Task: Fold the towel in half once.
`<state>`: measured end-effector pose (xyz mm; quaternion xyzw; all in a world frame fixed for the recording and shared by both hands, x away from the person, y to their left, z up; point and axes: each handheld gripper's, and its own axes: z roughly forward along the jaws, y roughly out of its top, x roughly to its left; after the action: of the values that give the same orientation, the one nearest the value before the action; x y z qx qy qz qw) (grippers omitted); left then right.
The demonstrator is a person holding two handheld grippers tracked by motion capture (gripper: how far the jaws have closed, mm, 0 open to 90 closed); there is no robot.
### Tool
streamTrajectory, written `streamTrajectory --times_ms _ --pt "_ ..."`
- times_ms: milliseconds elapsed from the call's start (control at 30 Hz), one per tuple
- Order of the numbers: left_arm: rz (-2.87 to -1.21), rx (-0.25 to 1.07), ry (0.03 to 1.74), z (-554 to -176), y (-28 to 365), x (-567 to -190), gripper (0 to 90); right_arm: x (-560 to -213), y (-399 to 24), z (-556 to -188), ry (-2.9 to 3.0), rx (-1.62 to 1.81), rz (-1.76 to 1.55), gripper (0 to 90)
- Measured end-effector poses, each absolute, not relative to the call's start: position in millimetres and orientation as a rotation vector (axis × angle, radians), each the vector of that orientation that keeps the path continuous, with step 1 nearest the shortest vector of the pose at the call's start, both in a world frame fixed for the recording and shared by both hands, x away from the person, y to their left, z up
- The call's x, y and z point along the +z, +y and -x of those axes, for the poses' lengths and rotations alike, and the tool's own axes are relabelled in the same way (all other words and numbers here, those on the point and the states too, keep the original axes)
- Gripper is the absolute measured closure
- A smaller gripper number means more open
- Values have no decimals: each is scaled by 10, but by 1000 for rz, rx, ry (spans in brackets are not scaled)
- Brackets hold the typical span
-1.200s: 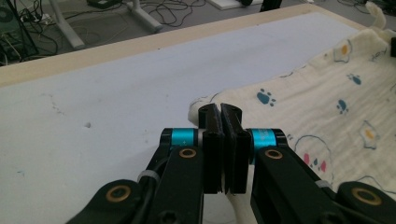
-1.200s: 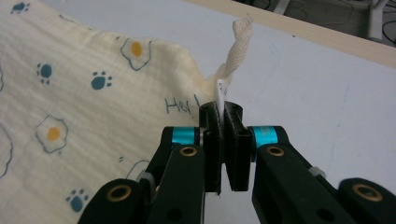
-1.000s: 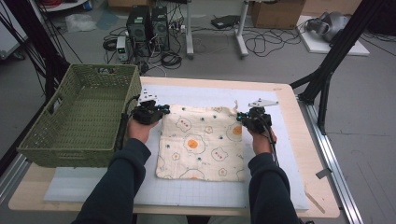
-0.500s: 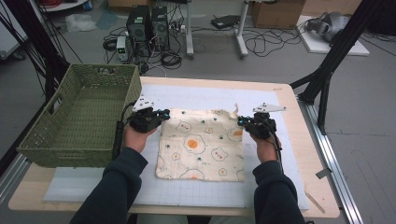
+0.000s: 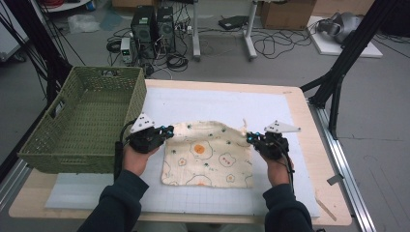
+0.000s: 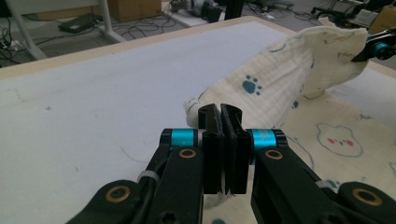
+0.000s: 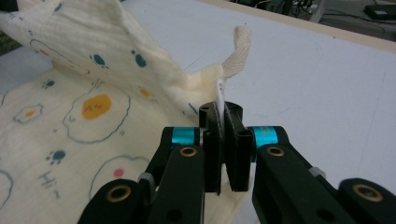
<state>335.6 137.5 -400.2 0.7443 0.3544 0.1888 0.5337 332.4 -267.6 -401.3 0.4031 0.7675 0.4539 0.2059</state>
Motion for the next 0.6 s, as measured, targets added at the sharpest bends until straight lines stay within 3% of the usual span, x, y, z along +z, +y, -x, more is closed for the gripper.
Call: streamTrajectory --times_ms 600 --pt "-1835 427 813 -2977 1376 -4224 867 -4243 -2708 -2846 2213 1230 -1043 870"
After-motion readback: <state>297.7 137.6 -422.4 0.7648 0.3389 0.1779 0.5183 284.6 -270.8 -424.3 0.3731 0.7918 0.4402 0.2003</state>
